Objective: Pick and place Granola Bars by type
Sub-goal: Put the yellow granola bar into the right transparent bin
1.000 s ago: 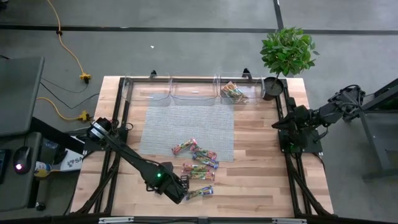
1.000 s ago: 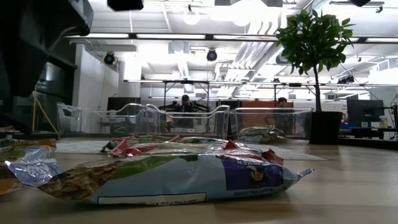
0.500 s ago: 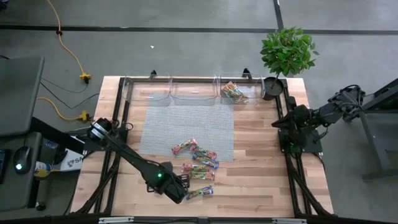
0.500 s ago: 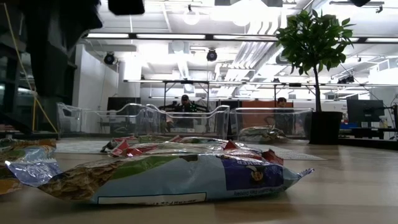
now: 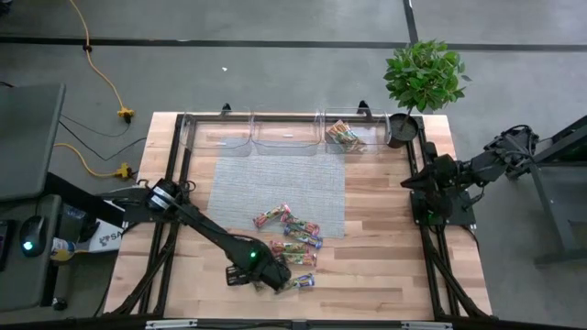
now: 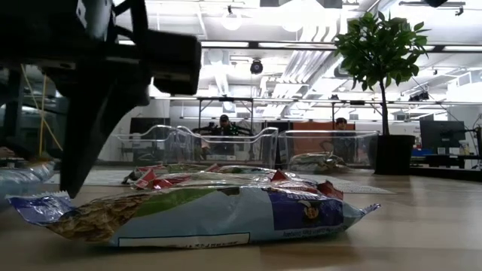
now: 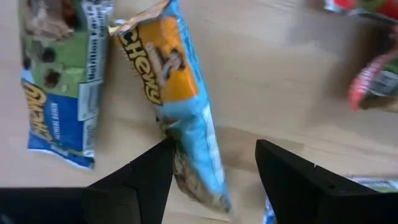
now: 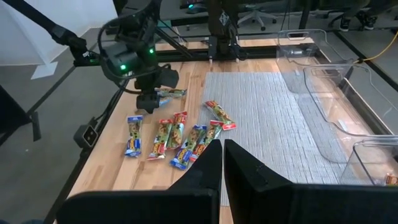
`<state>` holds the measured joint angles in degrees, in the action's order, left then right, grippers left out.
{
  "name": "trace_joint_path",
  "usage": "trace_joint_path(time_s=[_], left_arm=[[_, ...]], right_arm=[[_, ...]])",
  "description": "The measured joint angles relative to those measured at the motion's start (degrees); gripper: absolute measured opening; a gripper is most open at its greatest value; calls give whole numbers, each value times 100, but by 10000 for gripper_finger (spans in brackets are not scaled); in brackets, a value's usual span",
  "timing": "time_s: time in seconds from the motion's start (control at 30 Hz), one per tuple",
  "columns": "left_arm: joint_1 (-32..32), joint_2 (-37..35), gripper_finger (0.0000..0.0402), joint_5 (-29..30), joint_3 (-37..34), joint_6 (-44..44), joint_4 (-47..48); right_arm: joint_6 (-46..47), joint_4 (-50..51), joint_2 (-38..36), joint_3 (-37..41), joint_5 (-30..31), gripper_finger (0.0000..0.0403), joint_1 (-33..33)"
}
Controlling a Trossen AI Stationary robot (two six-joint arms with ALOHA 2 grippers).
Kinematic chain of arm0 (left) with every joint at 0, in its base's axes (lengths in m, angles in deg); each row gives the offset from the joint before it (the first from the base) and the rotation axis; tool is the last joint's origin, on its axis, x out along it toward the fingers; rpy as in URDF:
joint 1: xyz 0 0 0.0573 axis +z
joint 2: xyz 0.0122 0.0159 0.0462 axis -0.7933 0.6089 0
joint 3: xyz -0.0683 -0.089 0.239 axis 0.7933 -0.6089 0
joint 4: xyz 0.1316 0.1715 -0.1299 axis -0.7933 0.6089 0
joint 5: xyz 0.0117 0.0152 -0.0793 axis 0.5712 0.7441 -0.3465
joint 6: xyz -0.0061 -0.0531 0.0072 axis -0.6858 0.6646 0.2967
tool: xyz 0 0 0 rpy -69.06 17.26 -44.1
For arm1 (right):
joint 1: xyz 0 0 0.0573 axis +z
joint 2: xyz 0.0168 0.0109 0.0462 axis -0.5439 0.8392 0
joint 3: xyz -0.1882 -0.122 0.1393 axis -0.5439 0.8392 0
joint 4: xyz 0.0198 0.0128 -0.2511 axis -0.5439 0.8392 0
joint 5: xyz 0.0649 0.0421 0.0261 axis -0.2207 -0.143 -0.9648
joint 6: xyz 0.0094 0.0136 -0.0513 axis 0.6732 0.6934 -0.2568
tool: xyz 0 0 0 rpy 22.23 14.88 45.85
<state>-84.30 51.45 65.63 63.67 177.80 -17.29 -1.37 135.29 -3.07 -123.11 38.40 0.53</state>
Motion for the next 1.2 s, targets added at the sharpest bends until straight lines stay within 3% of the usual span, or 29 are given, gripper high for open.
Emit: trace_joint_path(time_s=[0.3, 0.57, 1.2], left_arm=[[32, 97, 223, 50, 160, 146, 100], [35, 90, 223, -46, 353, 203, 791], [118, 140, 223, 73, 346, 118, 831]], right_arm=[[-4, -9, 0, 0, -67, 0, 0], [-109, -7, 0, 0, -85, 0, 0], [-129, -7, 0, 0, -115, 0, 0]])
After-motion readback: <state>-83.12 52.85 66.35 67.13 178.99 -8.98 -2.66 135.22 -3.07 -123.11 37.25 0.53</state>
